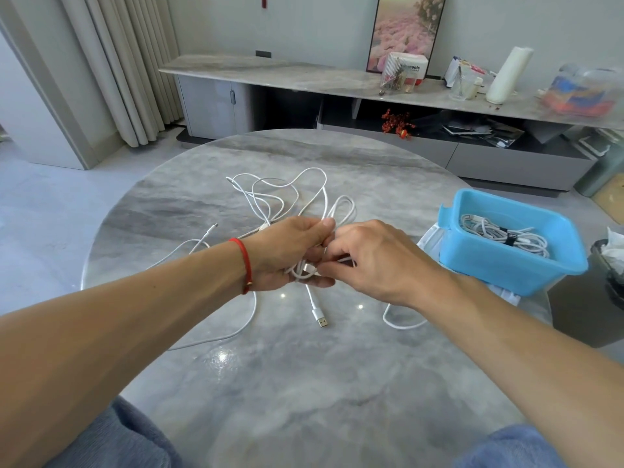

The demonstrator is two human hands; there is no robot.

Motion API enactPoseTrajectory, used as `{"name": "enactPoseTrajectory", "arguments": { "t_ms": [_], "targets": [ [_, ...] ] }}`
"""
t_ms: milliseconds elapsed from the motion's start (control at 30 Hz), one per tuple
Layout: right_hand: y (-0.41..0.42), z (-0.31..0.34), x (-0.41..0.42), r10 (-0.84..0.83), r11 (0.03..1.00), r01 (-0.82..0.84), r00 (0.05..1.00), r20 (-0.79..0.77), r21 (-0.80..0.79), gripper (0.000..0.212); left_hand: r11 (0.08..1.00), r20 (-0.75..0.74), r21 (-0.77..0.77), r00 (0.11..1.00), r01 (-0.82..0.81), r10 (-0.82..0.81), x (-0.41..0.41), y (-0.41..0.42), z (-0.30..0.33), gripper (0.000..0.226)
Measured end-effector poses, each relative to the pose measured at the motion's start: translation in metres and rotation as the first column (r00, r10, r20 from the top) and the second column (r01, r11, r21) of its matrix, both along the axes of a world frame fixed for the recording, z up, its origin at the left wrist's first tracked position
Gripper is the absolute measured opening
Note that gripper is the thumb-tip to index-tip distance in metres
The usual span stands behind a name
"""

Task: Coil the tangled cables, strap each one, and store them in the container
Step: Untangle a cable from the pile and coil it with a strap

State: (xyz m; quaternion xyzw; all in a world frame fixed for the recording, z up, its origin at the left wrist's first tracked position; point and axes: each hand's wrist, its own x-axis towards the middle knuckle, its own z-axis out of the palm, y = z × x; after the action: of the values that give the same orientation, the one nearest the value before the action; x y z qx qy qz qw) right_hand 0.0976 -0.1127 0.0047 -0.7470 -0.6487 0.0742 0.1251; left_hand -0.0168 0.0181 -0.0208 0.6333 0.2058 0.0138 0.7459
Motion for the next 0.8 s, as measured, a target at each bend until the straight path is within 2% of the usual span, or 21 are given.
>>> {"name": "enactPoseTrajectory", "arguments": {
  "t_ms": [67, 233, 300, 400, 600, 733, 800],
  "targets": [
    [-0.001, 0.002, -0.002, -0.009, 1.0, 0.008, 0.999, 0.046, 0.016, 0.022, 1.0, -0.017, 0.022, 1.0, 0.014, -0.014, 0.001, -0.002, 0.0, 0.048],
    [0.003, 0.006, -0.008, -0.089, 0.995, 0.084, 0.99, 0.112, 0.053, 0.036, 0.977, -0.069, 0.202, 0.996, 0.071, -0.059, -0.001, -0.005, -0.002, 0.034],
    [0.003, 0.008, -0.004, -0.119, 0.993, 0.118, 0.991, 0.064, 0.032, 0.037, 0.961, -0.097, 0.26, 0.993, 0.097, -0.075, -0.002, -0.003, -0.003, 0.036],
    [0.0, 0.013, 0.013, -0.117, 0.993, 0.117, 0.992, -0.04, -0.006, 0.024, 0.932, -0.131, 0.348, 0.99, 0.099, -0.056, -0.005, 0.007, -0.004, 0.039],
    [-0.021, 0.013, 0.053, -0.27, 0.957, 0.275, 0.961, -0.063, 0.092, 0.024, 0.917, -0.144, 0.391, 0.989, 0.076, -0.02, -0.006, 0.018, -0.004, 0.042],
    [-0.017, 0.007, 0.048, -0.337, 0.875, 0.413, 0.895, -0.293, 0.252, 0.018, 0.918, -0.106, 0.388, 0.993, 0.087, -0.049, -0.003, 0.008, -0.002, 0.05],
    [-0.013, 0.006, 0.042, -0.355, 0.835, 0.498, 0.813, -0.461, 0.235, 0.018, 0.904, -0.074, 0.421, 0.996, 0.075, -0.048, -0.001, 0.003, -0.003, 0.05]
  ]
}}
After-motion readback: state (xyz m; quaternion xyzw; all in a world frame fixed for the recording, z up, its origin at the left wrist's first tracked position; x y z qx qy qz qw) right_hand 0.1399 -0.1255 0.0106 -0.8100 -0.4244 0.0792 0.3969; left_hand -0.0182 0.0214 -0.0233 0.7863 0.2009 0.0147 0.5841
